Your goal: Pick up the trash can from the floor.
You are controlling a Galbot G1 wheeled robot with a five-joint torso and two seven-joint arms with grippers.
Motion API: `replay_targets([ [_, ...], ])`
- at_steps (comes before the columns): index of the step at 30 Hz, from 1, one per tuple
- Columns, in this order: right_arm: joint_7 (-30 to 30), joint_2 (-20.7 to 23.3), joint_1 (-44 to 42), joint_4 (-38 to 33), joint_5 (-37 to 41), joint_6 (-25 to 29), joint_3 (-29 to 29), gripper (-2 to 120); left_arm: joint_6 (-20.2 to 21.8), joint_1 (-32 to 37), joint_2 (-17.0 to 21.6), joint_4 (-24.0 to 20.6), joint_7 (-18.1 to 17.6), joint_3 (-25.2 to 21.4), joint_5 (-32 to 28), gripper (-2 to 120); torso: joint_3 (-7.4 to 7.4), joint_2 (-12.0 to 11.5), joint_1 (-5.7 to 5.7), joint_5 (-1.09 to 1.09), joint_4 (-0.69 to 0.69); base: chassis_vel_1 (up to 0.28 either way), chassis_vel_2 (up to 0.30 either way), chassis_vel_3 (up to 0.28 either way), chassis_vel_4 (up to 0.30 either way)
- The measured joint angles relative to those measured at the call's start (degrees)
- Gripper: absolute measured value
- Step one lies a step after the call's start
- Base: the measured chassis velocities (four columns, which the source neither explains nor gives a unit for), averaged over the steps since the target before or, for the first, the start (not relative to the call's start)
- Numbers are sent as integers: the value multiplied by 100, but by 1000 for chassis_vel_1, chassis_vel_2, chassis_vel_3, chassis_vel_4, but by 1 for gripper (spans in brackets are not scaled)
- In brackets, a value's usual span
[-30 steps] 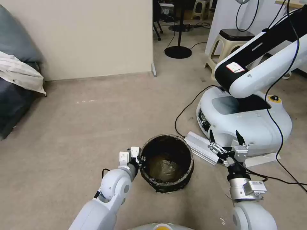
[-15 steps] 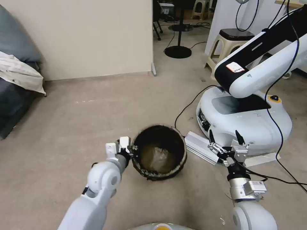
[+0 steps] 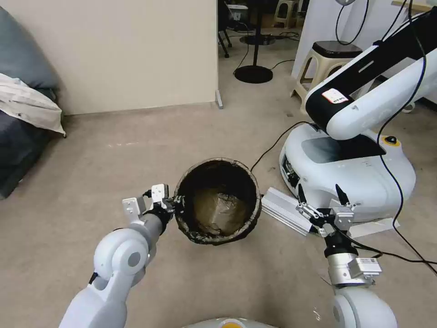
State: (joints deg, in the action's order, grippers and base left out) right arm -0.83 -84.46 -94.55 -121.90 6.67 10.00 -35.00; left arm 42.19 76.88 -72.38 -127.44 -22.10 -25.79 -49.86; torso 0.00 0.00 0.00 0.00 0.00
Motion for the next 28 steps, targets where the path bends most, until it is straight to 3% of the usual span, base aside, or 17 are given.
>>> replay_targets([
  [28, -2, -28, -13, -43, 2, 20, 17, 100, -6, 151, 265, -13, 162, -15, 110, 1, 0, 0, 0, 0, 0, 0, 0, 0, 0],
])
